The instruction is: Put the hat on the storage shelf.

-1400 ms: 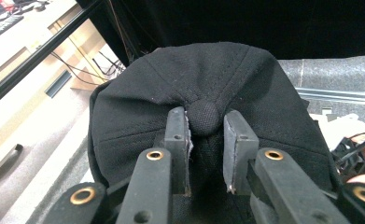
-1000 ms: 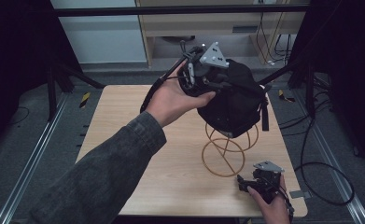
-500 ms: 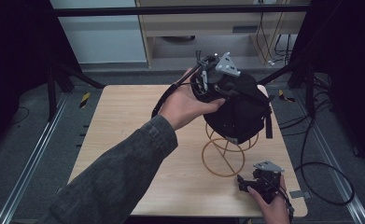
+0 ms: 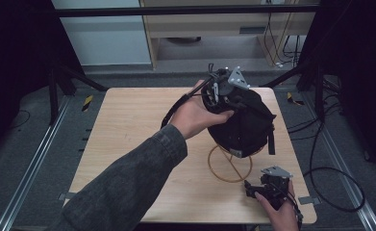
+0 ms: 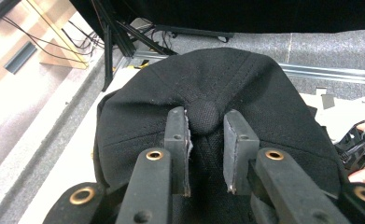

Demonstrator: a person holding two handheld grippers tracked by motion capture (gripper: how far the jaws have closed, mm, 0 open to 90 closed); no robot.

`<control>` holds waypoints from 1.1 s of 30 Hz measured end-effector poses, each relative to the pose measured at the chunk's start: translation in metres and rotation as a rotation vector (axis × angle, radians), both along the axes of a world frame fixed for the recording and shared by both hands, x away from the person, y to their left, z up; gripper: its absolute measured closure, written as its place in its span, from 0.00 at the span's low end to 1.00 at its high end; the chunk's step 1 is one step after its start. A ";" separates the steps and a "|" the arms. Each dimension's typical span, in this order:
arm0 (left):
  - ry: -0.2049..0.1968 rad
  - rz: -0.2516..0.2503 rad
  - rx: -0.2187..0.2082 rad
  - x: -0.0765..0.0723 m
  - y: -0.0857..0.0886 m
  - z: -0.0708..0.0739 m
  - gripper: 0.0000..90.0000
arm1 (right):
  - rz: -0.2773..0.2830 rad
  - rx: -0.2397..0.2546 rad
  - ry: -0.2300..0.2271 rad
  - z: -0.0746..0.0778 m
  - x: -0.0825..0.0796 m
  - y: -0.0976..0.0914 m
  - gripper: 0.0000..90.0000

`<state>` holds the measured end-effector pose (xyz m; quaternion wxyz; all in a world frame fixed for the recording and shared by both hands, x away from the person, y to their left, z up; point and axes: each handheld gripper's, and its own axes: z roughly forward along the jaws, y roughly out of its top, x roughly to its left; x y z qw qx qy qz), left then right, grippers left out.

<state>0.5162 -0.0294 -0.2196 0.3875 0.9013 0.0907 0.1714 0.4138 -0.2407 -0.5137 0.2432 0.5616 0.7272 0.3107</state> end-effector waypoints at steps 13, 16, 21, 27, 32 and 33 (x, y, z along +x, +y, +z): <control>0.011 -0.013 0.040 -0.001 -0.008 -0.012 0.82 | 0.002 -0.002 -0.001 0.000 0.000 0.000 0.00; 0.013 -0.013 0.042 -0.001 -0.009 -0.014 0.82 | 0.002 -0.003 -0.001 0.000 0.000 0.000 0.00; 0.024 -0.016 0.054 -0.002 -0.012 -0.021 0.82 | 0.001 -0.005 0.000 0.000 0.000 0.000 0.00; 0.024 -0.017 0.056 -0.004 -0.012 -0.026 0.82 | -0.004 0.000 -0.001 0.000 0.000 0.000 0.00; 0.027 -0.016 0.060 -0.004 -0.011 -0.027 0.81 | -0.003 0.000 -0.002 0.000 0.000 0.000 0.00; 0.027 -0.016 0.061 -0.004 -0.012 -0.028 0.81 | -0.004 -0.001 -0.001 0.000 0.000 0.000 0.00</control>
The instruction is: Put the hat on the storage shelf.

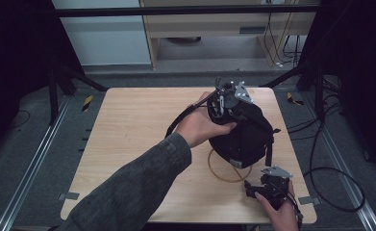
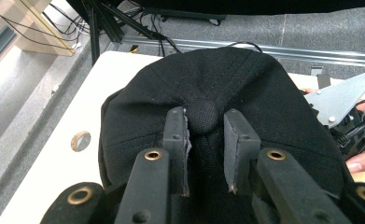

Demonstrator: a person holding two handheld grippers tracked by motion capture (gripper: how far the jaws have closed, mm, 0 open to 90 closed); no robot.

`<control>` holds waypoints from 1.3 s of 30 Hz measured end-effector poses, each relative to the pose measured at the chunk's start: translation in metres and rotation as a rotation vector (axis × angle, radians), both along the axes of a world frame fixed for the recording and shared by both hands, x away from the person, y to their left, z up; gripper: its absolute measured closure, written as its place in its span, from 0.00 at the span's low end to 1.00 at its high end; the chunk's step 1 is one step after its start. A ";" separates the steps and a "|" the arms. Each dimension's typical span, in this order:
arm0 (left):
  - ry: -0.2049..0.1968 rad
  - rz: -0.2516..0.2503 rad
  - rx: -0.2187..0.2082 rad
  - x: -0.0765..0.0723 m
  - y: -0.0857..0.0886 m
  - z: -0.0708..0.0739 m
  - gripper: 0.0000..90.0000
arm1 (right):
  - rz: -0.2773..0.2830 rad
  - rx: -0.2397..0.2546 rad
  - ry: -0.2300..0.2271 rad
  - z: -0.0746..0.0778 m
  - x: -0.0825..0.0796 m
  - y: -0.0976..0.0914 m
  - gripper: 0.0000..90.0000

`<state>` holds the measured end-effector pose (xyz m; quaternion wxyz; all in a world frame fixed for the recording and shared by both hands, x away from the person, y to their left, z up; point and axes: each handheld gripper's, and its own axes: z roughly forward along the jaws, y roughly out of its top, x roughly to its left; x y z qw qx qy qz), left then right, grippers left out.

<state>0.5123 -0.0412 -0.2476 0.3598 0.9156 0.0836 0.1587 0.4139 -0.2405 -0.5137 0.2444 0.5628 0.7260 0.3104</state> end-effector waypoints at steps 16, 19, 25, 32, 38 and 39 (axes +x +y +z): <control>-0.010 0.015 -0.015 -0.003 0.004 -0.007 0.76 | 0.001 0.001 0.000 0.000 0.000 0.000 0.00; -0.017 0.025 -0.050 -0.003 0.006 -0.005 0.69 | 0.006 0.001 0.001 0.000 0.000 0.000 0.00; -0.023 0.035 -0.076 -0.006 0.012 -0.004 0.52 | 0.009 0.001 0.002 0.000 0.000 0.000 0.00; -0.008 0.046 -0.118 -0.008 0.019 -0.006 0.28 | 0.006 0.004 0.002 0.000 0.000 0.000 0.00; 0.022 0.045 -0.141 -0.010 0.025 -0.008 0.15 | 0.007 0.003 0.001 0.000 0.000 0.000 0.00; 0.029 0.040 -0.143 -0.010 0.026 -0.009 0.14 | 0.004 0.003 0.000 0.000 0.000 0.000 0.00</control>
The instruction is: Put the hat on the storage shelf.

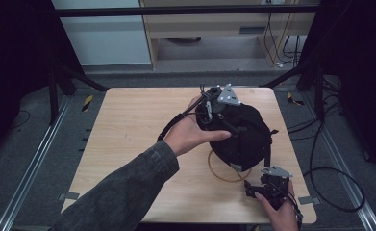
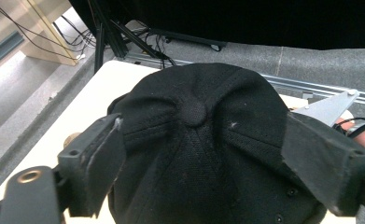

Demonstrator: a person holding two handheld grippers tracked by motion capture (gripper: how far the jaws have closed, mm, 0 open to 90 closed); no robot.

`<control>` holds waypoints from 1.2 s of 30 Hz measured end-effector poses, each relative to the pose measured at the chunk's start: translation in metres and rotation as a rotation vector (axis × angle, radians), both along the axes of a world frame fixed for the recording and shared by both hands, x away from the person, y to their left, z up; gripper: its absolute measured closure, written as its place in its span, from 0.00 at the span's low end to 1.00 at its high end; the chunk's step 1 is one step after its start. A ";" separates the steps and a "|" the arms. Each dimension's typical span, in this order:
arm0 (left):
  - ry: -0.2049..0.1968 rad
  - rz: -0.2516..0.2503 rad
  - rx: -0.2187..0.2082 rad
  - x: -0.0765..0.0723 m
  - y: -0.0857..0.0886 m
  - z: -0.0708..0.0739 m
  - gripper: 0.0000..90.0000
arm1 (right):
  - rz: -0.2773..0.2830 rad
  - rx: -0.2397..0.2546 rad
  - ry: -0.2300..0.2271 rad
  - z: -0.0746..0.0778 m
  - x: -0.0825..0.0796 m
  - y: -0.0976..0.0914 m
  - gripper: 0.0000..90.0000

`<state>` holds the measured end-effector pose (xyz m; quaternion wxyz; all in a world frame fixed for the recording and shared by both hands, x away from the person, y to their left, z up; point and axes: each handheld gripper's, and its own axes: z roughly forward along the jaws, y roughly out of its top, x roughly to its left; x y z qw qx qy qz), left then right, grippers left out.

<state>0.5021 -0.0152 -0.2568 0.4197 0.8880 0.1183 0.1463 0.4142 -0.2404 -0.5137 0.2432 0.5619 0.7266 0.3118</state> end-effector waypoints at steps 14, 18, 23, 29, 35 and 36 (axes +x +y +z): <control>0.022 -0.022 -0.043 -0.001 0.001 -0.002 0.06 | 0.000 0.006 0.005 0.000 0.000 0.000 0.00; 0.027 -0.031 -0.057 -0.004 0.000 -0.002 0.05 | -0.004 0.005 0.003 0.000 0.000 0.001 0.00; 0.023 -0.042 -0.065 -0.008 0.002 -0.002 0.05 | 0.001 0.007 0.005 0.000 0.000 0.000 0.00; 0.010 -0.027 -0.086 -0.014 0.010 -0.004 0.05 | -0.002 0.006 0.003 0.000 0.000 0.000 0.00; 0.026 -0.016 -0.120 -0.019 0.021 -0.009 0.05 | 0.002 0.007 0.006 0.000 0.000 0.000 0.00; 0.028 -0.017 -0.116 -0.022 0.024 -0.011 0.05 | 0.001 0.006 0.006 0.000 0.000 0.000 0.00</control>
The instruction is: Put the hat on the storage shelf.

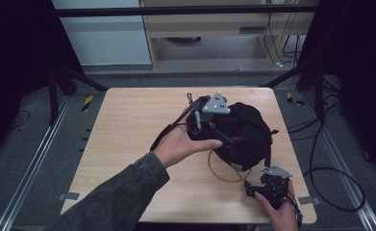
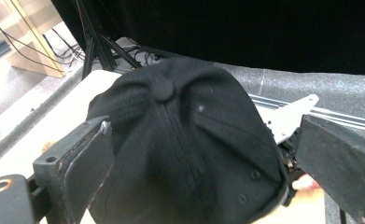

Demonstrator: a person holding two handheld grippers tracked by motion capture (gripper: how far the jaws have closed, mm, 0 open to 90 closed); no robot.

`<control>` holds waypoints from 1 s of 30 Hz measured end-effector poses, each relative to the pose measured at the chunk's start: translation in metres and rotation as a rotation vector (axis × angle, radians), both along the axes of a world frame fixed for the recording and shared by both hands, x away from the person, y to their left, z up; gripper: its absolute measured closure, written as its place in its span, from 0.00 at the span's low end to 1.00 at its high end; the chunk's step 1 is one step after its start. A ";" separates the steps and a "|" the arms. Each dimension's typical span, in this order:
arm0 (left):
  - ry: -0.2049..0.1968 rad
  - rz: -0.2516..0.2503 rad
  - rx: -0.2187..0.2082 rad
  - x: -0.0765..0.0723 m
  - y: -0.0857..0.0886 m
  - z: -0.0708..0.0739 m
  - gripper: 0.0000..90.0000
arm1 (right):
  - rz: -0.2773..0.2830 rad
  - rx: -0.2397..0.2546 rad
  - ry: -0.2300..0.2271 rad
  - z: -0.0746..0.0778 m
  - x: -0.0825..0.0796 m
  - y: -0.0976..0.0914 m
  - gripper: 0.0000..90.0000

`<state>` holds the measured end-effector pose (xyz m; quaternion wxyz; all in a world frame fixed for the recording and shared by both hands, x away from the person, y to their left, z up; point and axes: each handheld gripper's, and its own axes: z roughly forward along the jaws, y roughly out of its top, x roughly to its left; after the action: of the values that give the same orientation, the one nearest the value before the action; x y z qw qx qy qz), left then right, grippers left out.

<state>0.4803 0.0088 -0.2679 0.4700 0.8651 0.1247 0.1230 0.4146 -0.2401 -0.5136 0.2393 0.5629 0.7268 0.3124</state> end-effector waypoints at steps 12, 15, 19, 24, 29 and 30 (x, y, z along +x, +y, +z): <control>0.002 0.037 -0.010 -0.009 0.025 -0.012 0.03 | 0.000 0.002 0.000 0.000 0.000 0.000 0.00; 0.007 0.047 -0.012 -0.010 0.031 -0.015 0.03 | 0.004 -0.003 -0.002 0.000 0.000 0.000 0.00; 0.008 0.070 0.007 -0.012 0.046 -0.022 0.03 | -0.005 -0.004 -0.004 0.000 -0.001 0.000 0.00; 0.015 0.080 0.004 -0.015 0.059 -0.027 0.03 | -0.001 -0.003 -0.003 0.000 -0.001 0.000 0.00; 0.014 0.098 0.005 -0.019 0.078 -0.032 0.03 | -0.003 -0.001 -0.003 0.000 -0.001 0.000 0.00; 0.014 0.098 0.005 -0.019 0.078 -0.032 0.03 | -0.003 -0.001 -0.003 0.000 -0.001 0.000 0.00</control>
<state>0.4615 0.0867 -0.2994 0.4605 0.8599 0.1699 0.1402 0.4138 -0.2398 -0.5134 0.2412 0.5633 0.7259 0.3124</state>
